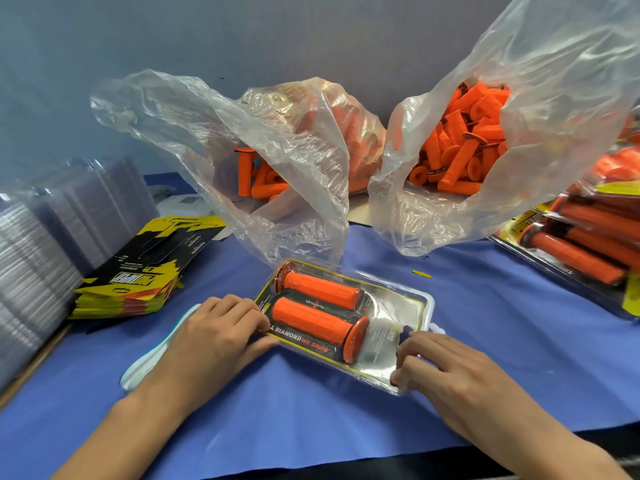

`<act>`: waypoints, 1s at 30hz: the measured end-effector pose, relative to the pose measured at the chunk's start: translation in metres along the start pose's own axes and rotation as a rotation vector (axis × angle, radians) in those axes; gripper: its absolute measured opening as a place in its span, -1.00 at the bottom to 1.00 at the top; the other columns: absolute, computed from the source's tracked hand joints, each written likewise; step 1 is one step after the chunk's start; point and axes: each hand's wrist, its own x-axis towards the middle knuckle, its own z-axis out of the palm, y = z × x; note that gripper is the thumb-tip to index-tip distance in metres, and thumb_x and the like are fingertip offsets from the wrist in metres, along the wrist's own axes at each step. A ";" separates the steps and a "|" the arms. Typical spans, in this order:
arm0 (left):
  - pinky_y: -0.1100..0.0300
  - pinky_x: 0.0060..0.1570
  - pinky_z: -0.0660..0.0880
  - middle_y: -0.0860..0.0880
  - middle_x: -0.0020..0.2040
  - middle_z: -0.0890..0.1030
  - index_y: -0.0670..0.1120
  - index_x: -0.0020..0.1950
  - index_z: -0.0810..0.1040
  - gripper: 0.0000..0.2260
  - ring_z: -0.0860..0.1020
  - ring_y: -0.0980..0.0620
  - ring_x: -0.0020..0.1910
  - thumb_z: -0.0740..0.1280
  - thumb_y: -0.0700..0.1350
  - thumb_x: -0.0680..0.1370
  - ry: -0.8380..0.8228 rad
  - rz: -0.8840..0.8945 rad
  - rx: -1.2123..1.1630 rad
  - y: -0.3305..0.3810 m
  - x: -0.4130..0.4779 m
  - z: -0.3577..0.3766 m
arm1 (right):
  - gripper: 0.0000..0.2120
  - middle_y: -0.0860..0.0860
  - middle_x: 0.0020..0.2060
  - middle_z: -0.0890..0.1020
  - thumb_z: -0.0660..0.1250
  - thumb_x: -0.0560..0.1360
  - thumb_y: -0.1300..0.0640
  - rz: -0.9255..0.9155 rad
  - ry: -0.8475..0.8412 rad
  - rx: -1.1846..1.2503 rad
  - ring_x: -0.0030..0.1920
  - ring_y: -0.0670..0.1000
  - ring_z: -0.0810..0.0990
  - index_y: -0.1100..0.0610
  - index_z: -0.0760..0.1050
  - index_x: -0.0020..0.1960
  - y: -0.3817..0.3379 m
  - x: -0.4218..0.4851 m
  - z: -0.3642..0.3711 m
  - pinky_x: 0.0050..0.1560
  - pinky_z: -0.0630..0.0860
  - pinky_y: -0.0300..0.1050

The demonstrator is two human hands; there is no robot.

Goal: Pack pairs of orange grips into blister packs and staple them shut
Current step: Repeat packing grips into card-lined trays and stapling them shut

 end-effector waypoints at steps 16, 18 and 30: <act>0.09 -0.22 0.52 0.06 -0.16 0.61 -0.02 -0.13 0.61 -0.79 0.58 -0.03 -0.21 0.21 -0.04 0.59 0.002 -0.007 0.030 -0.008 -0.003 -0.003 | -0.89 -0.06 -0.20 0.52 0.30 0.59 0.03 -0.053 0.152 -0.166 -0.24 0.04 0.45 -0.06 0.61 0.00 -0.016 0.028 0.018 -0.13 0.46 -0.10; 0.07 -0.22 0.53 0.05 -0.16 0.61 -0.04 -0.13 0.62 -0.77 0.60 -0.04 -0.20 0.21 -0.02 0.58 -0.026 -0.034 0.031 -0.007 -0.004 -0.004 | -0.88 -0.06 -0.23 0.52 0.30 0.59 0.03 -0.051 0.162 -0.179 -0.27 0.05 0.47 -0.05 0.62 -0.06 -0.017 0.030 0.018 -0.16 0.47 -0.10; 0.06 0.08 0.40 -0.01 0.31 0.39 0.01 0.53 0.15 -0.26 0.38 -0.06 0.32 0.09 0.42 0.49 -0.587 -0.908 0.013 -0.026 -0.046 -0.043 | -0.79 -0.06 -0.24 0.51 0.21 0.61 0.01 0.015 0.164 -0.135 -0.27 0.06 0.50 -0.03 0.61 -0.08 -0.021 0.031 0.018 -0.23 0.51 -0.07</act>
